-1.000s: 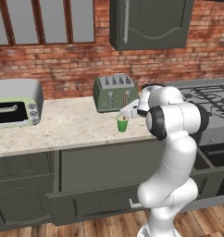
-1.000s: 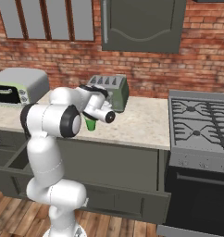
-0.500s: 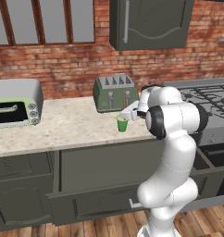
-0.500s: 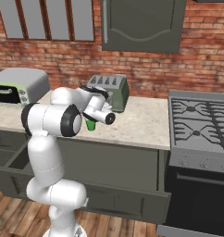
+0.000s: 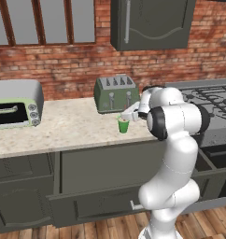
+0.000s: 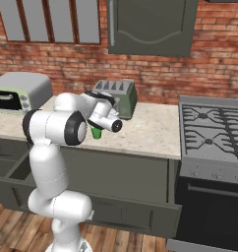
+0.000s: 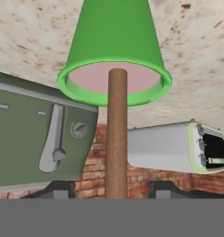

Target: Pick up the straw from the left drawer and put it inside the smoothie cup.

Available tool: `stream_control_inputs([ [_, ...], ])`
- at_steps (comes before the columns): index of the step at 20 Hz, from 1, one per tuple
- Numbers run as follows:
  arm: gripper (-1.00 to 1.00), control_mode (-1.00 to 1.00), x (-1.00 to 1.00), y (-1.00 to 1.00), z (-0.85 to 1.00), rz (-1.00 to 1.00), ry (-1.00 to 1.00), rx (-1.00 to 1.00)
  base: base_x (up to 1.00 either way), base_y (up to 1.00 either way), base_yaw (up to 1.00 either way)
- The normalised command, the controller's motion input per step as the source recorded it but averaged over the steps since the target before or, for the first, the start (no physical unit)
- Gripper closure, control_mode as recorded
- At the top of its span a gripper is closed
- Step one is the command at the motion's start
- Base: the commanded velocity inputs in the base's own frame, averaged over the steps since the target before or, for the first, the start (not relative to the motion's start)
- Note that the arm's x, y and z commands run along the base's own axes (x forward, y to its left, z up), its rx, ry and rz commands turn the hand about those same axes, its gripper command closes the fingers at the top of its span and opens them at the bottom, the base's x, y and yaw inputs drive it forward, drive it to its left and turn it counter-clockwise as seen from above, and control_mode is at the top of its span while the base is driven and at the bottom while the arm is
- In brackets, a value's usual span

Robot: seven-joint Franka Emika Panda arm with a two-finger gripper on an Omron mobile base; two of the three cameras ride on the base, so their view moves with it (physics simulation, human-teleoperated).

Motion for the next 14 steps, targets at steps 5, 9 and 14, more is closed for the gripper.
stream_control_inputs([
  [5, -1.0, -1.0, 0.0, 0.0, 0.03, 0.0, 0.0, 0.0, 0.0, 0.0, 0.0],
  [9, -1.0, -1.0, -0.14, 0.0, 0.24, 0.0, 0.0, 0.0, 0.0, 0.0, 0.0],
  [14, -1.0, -1.0, -0.43, 0.0, 0.63, 0.0, 0.0, 0.0, 0.0, 0.0, 0.0],
])
